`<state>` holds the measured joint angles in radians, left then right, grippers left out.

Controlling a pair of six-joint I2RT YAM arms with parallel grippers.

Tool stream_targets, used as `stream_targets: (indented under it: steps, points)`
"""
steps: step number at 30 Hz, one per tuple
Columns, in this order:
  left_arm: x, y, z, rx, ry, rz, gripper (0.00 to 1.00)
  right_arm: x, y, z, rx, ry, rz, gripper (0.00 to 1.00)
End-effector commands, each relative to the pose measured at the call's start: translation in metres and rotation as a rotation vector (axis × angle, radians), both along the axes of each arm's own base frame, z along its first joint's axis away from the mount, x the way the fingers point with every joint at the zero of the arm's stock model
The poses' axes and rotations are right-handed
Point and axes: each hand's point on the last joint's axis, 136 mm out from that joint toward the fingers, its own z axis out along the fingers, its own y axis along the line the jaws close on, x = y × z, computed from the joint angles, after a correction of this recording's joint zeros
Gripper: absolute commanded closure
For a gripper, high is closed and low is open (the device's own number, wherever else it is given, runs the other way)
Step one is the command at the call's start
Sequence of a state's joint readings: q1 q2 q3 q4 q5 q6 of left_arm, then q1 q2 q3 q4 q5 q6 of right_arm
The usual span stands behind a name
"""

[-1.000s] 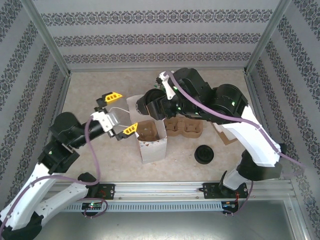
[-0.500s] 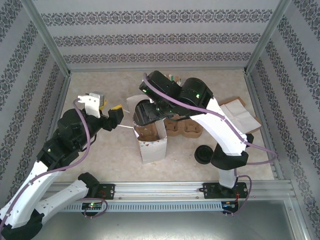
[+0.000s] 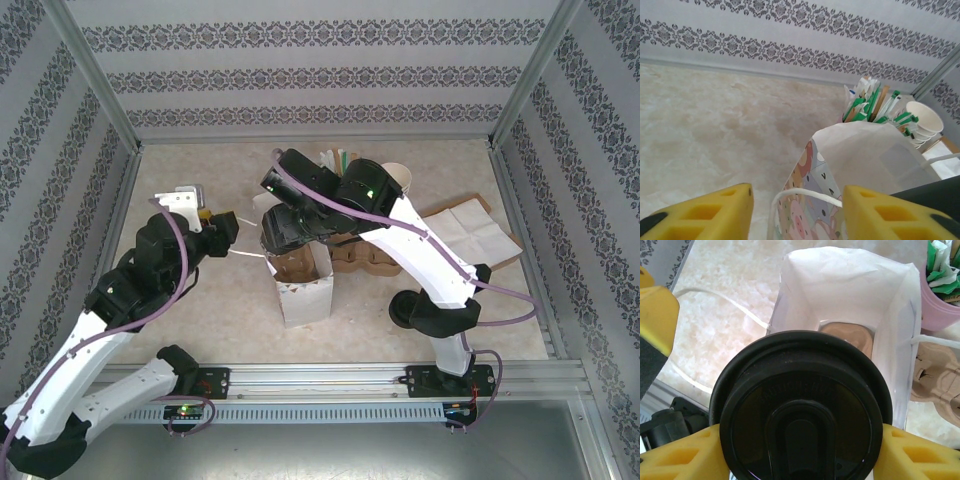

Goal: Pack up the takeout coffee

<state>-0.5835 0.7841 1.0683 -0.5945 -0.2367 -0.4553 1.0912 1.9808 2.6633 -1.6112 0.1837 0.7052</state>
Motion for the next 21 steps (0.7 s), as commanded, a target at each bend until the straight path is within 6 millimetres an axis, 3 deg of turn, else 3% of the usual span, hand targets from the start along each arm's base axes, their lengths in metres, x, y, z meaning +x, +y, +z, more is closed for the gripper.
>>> stream_targets:
  steps: [1,6,14,21]
  points:
    - [-0.004,-0.005,-0.006,-0.041,0.019,-0.011,0.53,-0.014,-0.045,-0.024,-0.216,0.057,-0.046,0.48]
    - [-0.004,-0.011,-0.012,-0.068,0.035,-0.033,0.63,-0.010,-0.055,-0.026,-0.251,0.041,-0.073,0.49]
    - [-0.004,-0.025,-0.021,-0.110,0.077,-0.080,0.76,-0.013,-0.053,-0.045,-0.307,0.092,-0.049,0.48]
    - [-0.007,-0.035,-0.020,-0.168,0.091,-0.121,0.91,-0.021,-0.054,-0.071,-0.376,0.180,-0.044,0.50]
